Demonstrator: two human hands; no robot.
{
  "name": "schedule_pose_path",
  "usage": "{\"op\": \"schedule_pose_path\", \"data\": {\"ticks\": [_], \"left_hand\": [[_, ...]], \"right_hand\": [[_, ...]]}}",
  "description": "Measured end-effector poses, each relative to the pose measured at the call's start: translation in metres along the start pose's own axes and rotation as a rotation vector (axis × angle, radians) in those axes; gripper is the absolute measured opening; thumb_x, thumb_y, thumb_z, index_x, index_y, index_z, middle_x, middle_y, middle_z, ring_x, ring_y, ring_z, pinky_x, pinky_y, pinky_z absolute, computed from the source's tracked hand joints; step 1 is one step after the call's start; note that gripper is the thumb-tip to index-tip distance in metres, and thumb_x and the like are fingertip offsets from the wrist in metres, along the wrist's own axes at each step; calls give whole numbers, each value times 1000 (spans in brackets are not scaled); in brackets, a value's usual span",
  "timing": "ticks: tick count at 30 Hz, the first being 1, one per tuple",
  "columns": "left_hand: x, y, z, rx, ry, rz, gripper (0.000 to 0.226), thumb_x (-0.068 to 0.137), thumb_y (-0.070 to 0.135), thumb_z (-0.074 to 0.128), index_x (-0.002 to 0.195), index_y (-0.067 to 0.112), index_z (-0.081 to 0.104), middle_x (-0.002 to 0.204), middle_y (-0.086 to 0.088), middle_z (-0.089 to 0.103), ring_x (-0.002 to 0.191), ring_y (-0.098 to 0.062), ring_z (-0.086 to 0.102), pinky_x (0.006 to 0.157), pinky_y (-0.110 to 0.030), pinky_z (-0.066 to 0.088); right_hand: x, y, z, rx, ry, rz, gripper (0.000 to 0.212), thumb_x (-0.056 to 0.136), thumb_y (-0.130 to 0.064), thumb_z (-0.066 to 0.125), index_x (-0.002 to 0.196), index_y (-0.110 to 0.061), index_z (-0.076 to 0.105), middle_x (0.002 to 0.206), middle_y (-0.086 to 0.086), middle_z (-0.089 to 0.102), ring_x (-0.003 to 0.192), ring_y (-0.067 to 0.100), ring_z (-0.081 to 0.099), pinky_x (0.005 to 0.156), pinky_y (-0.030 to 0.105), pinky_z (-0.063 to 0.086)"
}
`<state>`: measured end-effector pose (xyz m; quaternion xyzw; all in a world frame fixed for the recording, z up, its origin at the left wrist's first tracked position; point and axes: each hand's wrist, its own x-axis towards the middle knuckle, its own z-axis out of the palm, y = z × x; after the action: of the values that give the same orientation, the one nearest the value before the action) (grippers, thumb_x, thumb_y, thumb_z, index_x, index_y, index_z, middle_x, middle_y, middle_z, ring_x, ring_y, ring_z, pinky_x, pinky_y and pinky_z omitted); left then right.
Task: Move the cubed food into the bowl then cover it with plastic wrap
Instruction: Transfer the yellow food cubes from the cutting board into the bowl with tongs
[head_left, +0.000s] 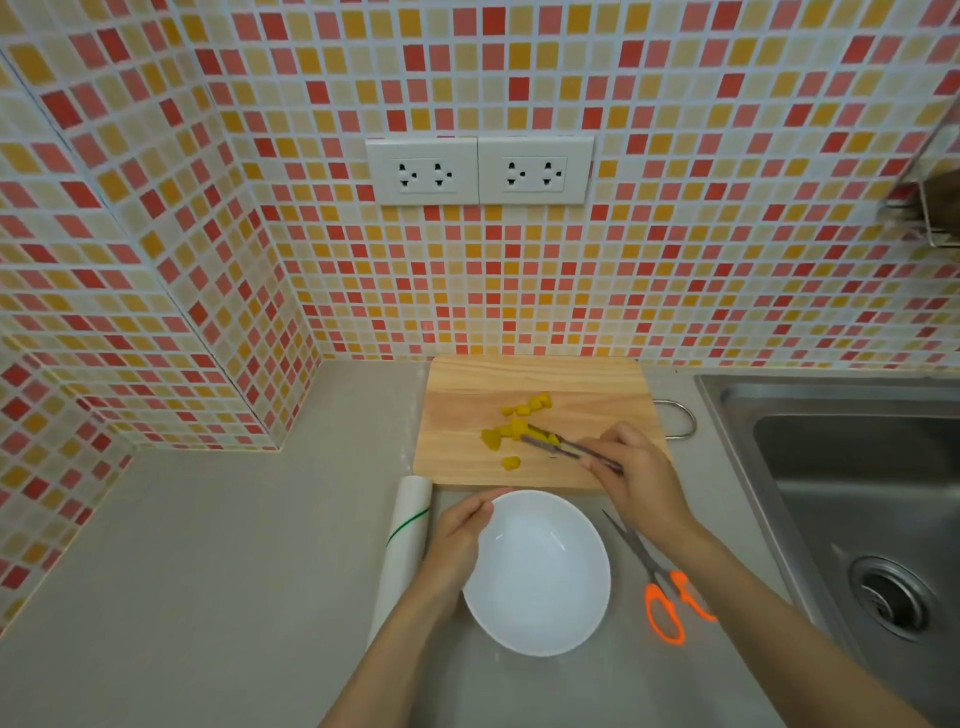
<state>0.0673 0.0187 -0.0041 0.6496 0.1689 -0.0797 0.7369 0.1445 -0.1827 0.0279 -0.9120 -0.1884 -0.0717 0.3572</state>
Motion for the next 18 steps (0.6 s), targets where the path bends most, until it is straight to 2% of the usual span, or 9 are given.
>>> {"op": "schedule_pose_path", "data": {"ticks": [5,7,10,15,18], "left_hand": [[4,1,-1,-51,12,-16,33,96,11,46,88,26,74,85,9,77,80,-6,71,64,-17,54],[6,0,-1,-64,12,-27,33,96,11,46,89,25,75,87,7,78,81,-9,72,65,-19,54],[8,-4,-2,-87,14,-24,33,95,10,48,86,24,76,86,5,78,80,-9,72,64,-20,55],[9,-6,-3,-72,37,0,34,96,9,46,87,26,74,82,13,77,76,-1,70,61,-14,52],[9,-8,-4,-69,47,3,33,95,10,47,87,26,75,84,13,77,78,-2,70,65,-18,53]], "right_hand": [[-45,-17,-22,-118,-141,-177,22,81,-16,68,103,-15,72,80,1,54,72,16,52,59,27,41],[-52,-17,-25,-179,-203,-184,26,81,-20,68,107,-16,70,83,0,53,75,14,49,62,27,39],[-51,-14,-26,-153,-199,-162,33,82,-25,67,113,-13,67,88,-2,50,81,14,49,67,27,43],[-21,2,-13,-103,-33,12,34,84,-25,65,117,-17,64,93,-1,52,87,18,57,71,31,47],[4,14,7,-139,-64,187,35,87,-28,61,120,-16,61,100,4,52,91,25,59,73,35,48]]}}
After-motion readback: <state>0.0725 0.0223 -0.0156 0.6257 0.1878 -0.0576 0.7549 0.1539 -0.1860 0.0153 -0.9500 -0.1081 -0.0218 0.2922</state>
